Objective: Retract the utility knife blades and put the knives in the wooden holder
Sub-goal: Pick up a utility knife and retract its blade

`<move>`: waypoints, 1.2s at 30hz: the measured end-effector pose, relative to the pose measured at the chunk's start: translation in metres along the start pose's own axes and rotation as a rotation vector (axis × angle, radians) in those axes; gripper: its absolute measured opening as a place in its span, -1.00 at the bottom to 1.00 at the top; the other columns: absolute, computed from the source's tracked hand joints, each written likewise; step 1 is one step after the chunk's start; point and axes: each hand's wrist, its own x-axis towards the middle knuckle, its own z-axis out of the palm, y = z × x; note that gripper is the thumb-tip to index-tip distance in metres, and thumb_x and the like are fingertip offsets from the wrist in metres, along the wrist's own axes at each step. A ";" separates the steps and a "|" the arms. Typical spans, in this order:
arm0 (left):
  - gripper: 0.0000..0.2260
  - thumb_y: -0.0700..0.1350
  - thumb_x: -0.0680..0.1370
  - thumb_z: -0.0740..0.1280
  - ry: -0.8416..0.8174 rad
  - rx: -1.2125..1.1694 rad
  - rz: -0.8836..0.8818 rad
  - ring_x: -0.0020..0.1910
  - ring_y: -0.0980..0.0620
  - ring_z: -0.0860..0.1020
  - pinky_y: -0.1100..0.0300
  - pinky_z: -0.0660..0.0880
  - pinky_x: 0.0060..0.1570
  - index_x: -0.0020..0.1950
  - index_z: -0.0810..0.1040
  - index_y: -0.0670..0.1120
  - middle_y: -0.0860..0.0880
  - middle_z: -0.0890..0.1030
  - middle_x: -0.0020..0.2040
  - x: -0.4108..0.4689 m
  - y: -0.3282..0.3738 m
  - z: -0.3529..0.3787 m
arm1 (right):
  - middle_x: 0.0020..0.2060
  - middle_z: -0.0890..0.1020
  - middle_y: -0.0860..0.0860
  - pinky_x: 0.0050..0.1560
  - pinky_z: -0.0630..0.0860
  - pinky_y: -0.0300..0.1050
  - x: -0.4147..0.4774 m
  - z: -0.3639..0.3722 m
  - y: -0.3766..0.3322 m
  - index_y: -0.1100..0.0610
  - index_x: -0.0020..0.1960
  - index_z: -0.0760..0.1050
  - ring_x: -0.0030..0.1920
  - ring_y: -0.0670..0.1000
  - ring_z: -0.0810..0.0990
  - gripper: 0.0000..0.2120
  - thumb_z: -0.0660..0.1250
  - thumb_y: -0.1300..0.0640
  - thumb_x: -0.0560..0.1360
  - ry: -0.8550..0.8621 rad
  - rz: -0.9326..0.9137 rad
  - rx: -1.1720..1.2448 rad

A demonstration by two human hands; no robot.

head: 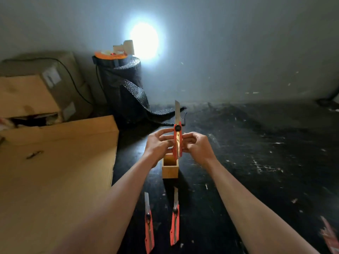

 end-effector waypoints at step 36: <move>-0.64 -0.53 0.51 0.36 0.074 -0.124 0.106 -0.24 -0.02 0.77 0.11 0.71 -0.29 0.18 0.71 -0.19 -0.11 0.79 -0.11 0.018 0.086 -0.026 | 0.11 0.69 -0.02 0.19 0.56 -0.07 0.046 0.010 -0.074 0.02 0.21 0.62 0.10 -0.02 0.65 -0.76 0.39 0.07 0.55 0.019 -0.364 -0.351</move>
